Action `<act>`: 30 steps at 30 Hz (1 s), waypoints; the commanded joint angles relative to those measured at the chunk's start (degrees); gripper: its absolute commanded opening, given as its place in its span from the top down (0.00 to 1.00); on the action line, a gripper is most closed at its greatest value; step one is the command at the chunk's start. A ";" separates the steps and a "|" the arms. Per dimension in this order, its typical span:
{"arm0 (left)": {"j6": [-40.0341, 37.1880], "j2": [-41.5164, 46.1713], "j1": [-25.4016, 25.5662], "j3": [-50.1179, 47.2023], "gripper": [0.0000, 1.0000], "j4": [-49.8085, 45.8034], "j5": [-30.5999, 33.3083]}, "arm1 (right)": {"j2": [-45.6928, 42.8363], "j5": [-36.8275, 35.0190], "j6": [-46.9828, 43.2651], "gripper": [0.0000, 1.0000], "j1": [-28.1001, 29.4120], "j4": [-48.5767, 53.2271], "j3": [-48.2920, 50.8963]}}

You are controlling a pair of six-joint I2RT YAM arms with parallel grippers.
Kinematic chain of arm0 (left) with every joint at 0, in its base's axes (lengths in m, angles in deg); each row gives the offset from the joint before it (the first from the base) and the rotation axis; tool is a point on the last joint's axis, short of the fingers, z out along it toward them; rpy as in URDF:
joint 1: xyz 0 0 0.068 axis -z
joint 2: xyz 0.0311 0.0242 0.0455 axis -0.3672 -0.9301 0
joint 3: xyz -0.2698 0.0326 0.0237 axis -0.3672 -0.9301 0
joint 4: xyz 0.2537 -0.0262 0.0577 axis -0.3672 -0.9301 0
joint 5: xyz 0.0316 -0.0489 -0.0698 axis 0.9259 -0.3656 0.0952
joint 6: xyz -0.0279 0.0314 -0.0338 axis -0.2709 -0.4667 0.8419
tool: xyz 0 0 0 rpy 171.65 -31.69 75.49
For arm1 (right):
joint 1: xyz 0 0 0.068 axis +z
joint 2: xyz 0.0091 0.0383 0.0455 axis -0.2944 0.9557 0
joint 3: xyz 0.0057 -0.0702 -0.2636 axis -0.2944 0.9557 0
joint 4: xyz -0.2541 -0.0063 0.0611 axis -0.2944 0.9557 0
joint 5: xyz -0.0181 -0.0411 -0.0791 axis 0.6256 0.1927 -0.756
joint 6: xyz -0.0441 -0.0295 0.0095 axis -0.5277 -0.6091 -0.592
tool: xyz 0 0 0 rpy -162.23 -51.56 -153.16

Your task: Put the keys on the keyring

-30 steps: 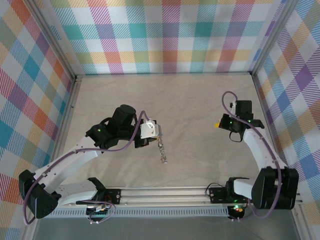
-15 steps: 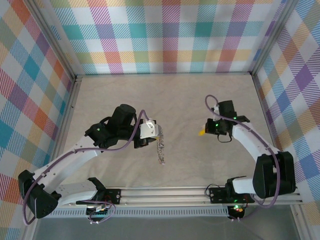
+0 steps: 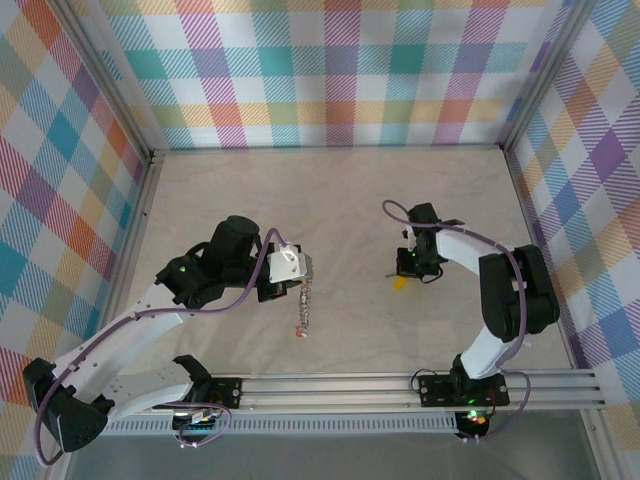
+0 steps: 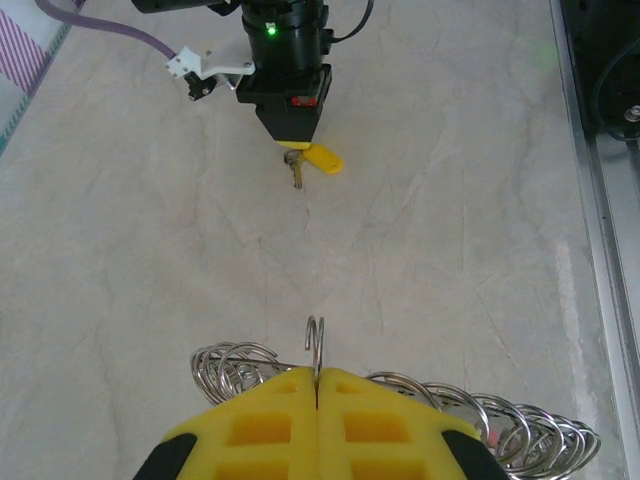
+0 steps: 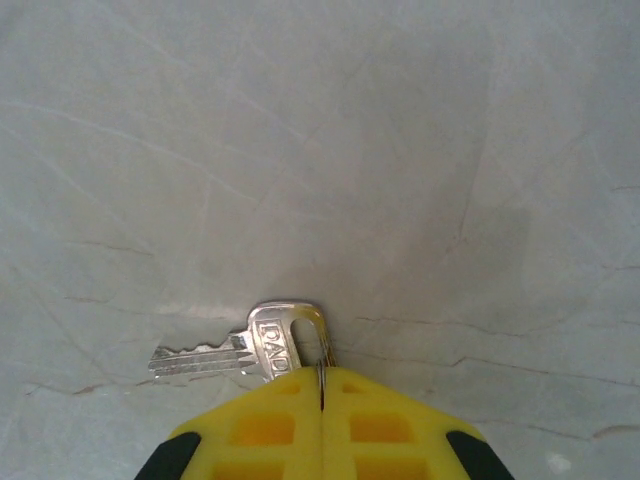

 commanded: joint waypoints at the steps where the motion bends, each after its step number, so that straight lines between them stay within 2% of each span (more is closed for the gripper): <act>1: 0.26 0.09 -0.83 0.69 1.00 -0.31 -0.55 | 0.41 0.00 -0.71 0.87 0.31 0.71 -1.38; 3: 0.24 0.20 -0.98 0.41 1.00 -0.19 -0.40 | -0.19 0.11 -0.62 0.81 0.35 0.68 -1.18; 9: 0.74 -0.63 -1.06 0.22 1.00 0.24 -1.29 | -1.85 -1.05 -0.95 0.75 0.40 2.73 -1.05; 13: 1.01 -0.80 -1.05 0.13 1.00 0.45 -1.10 | -0.76 0.17 -2.59 0.76 0.35 5.46 -1.97; 21: 1.31 -1.11 -1.06 0.14 1.00 0.66 -1.09 | -1.28 0.66 -3.40 0.85 0.38 4.66 -1.71; 30: 1.80 -1.77 -1.05 0.79 1.00 0.74 -1.28 | -0.34 -0.17 -4.90 0.79 0.36 4.00 -2.85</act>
